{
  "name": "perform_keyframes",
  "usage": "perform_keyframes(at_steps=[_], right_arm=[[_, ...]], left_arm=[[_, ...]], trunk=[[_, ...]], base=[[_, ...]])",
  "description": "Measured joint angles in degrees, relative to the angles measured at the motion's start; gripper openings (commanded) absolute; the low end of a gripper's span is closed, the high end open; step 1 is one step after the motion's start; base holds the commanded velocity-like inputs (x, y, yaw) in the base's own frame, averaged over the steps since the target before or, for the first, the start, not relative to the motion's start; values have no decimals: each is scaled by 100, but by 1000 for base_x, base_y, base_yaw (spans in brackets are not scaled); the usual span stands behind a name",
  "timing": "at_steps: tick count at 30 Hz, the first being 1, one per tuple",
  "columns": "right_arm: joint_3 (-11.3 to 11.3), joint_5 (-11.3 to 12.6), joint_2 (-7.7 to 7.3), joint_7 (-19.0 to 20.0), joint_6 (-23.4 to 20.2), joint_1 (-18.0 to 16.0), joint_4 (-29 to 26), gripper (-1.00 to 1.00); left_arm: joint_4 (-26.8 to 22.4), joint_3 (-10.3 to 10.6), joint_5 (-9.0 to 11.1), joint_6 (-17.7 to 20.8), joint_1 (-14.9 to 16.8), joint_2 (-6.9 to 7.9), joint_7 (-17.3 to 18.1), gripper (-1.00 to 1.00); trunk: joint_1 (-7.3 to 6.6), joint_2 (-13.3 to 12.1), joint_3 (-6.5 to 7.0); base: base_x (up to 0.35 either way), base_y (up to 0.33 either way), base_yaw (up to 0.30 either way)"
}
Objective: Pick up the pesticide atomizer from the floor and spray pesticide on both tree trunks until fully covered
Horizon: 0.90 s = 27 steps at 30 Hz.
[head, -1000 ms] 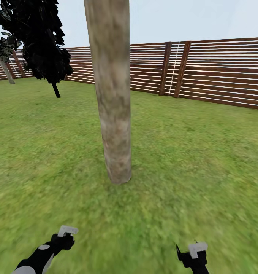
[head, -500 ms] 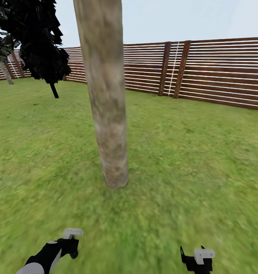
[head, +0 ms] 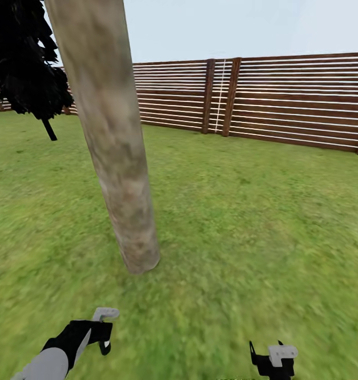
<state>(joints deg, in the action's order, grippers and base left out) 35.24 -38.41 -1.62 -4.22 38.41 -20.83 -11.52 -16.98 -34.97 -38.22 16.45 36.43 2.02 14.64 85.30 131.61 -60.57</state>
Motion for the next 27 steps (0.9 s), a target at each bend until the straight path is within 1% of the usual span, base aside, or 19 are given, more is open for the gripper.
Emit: perform_keyframes(at_steps=[2, 3, 4, 6, 9, 10, 11, 12, 13, 15, 16, 17, 18, 20, 21, 23, 25, 26, 27], right_arm=[[0, -5, 3, 0, 0, 0, 1, 100], [0, -7, 4, 0, 0, 0, 1, 100], [0, -6, 4, 0, 0, 0, 1, 100], [1, -8, 1, 0, 0, 0, 1, 100], [1, -8, -5, 0, 0, 0, 1, 100], [0, -8, -2, 0, 0, 0, 4, 100], [0, -8, 1, 0, 0, 0, 7, 100], [-1, -9, 2, 0, 0, 0, 9, 100], [1, -8, 3, 2, 0, 0, 9, 100], [0, -8, -3, 4, 0, 0, 9, 100], [0, -8, -4, 2, 0, 0, 5, 100], [1, -7, -5, 4, 0, 0, 2, 100], [3, -8, -10, 1, 0, 0, 1, 100], [3, -8, -13, 0, 0, 0, 1, 100], [2, -8, -14, 0, 0, 0, 1, 100], [1, -8, -11, 0, 0, 0, 1, 100], [0, -8, -7, 0, 0, 0, 1, 100], [0, -8, -6, 1, 0, 0, 1, 100], [0, -8, -11, 6, 0, 0, 1, 100]], left_arm=[[-2, 5, 16, 200, 254, -34, 10, -100], [3, 6, 18, 241, 415, -47, 11, -100], [7, 9, -5, 253, 484, -39, 12, -100], [2, 15, -24, 273, 552, 32, 12, -100], [4, 15, -29, 426, 674, 264, 18, -100], [21, 12, -5, 450, 683, 237, 20, -100], [32, 26, 23, 461, 685, 119, 22, -100], [21, 157, -8, 465, 693, -118, 21, -100], [17, 241, 37, 482, 706, -287, 24, -100], [2, 305, 10, 487, 784, -248, 21, -100], [-14, 318, -22, 487, 825, -156, 19, -100], [-57, 322, -3, 493, 850, 43, 20, -100], [-80, 338, -53, 487, 833, 188, 24, -100], [-83, 332, 5, 480, 837, 158, 31, -100], [-83, 330, 28, 481, 856, 66, 36, -100], [-122, 431, 50, 491, 978, -299, 40, -100], [-157, 492, 16, 503, 1156, -323, 40, -100], [-168, 508, -1, 597, 1262, -264, 94, -100], [-237, 517, -36, 733, 1318, -147, 179, -100]], trunk=[[0, 0, 3], [0, 0, 4], [0, 0, 3], [0, 0, 3], [0, 0, 3], [0, 0, 2], [0, 0, 2], [0, 0, 3], [0, 0, 3], [0, 0, 3], [0, 0, 3], [0, 0, 3], [0, 0, 3], [0, 0, 3], [0, 0, 3], [0, 0, 3], [0, 0, 3], [0, 0, 3], [0, 0, 3]], base=[[0, 0, -60], [0, 0, -15], [0, 0, -8], [0, 0, -3], [0, 0, 0], [0, 0, 0], [0, 0, 0], [0, 0, 0], [0, 0, 0], [0, 0, 0], [0, 0, 0], [-144, 0, 0], [-216, 0, 0], [-256, 0, 0], [-73, 0, 0], [-23, 0, 0], [-6, 0, 0], [-1, 0, 0], [0, 0, 0]])
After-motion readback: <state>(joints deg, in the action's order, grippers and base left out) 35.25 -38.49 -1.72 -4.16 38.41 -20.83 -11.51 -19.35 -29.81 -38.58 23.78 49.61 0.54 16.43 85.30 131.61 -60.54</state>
